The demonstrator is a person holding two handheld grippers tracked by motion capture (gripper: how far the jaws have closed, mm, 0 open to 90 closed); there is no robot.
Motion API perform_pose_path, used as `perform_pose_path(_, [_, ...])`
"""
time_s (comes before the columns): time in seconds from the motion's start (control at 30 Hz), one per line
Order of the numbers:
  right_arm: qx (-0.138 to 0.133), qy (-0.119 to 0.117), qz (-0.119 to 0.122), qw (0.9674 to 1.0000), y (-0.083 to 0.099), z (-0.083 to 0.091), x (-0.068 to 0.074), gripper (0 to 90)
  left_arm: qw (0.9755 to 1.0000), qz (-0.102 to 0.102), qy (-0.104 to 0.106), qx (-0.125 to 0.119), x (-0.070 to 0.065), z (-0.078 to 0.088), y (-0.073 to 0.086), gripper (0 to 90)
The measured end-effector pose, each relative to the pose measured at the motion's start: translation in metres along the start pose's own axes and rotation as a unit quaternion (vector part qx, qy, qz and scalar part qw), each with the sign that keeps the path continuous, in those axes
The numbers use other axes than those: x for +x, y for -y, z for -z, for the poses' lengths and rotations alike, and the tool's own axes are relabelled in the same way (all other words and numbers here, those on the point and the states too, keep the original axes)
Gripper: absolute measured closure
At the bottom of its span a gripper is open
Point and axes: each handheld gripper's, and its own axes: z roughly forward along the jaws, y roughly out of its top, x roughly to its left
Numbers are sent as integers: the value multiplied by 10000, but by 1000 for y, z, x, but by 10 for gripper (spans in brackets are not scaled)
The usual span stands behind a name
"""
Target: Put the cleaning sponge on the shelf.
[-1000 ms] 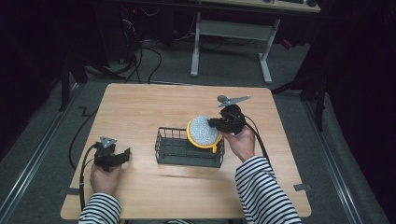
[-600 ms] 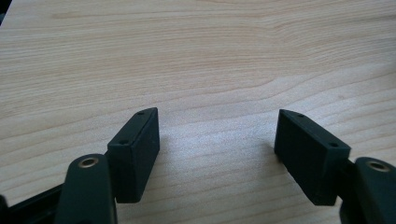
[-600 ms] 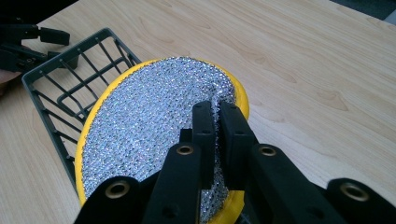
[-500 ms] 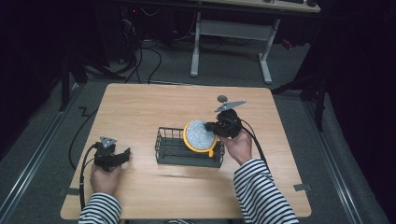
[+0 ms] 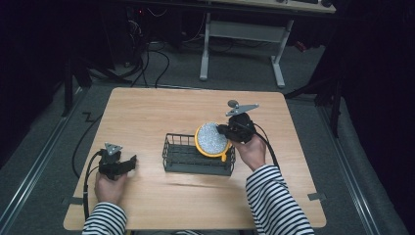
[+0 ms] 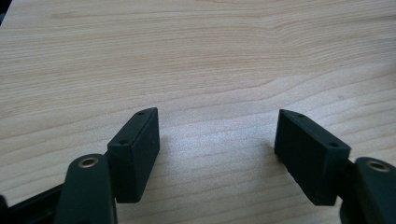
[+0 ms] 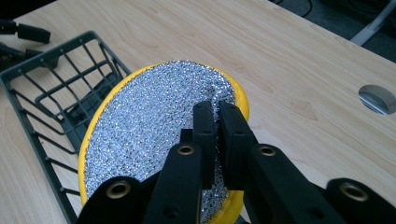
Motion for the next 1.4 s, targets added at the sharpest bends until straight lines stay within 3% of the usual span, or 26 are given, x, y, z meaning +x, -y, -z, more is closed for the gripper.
perform_pose_path(0.23, [74, -126, 136, 9998, 4, -3, 7, 864, 10000, -2, 3, -3, 0, 0, 0, 316])
perform_pose_path(0.43, [157, -93, 371, 9991, 5, -4, 12, 865, 10000, -2, 2, -2, 0, 0, 0, 316])
perform_pose_path(0.83, [255, -223, 478, 9983, 12, -5, 20, 869, 10000, 2, 3, -4, 0, 0, 0, 316])
perform_pose_path(1.13, [234, -336, 269, 9988, 19, -5, 17, 857, 10000, -3, 0, 0, 0, 0, 0, 316])
perform_pose_path(1.2, [172, -305, 232, 9991, 19, -2, 17, 739, 10000, 0, 1, -1, 0, 0, 0, 316])
perform_pose_path(1.23, [172, -305, 232, 9991, 19, -2, 17, 739, 10000, 0, 1, -1, 0, 0, 0, 316])
perform_pose_path(1.27, [140, -350, 83, 9993, 19, 1, 14, 654, 10000, 2, 4, -4, 0, 0, 0, 317])
perform_pose_path(1.4, [-64, -234, -88, 9997, 23, 8, 9, 548, 10000, 5, 5, -7, 0, 0, 0, 317])
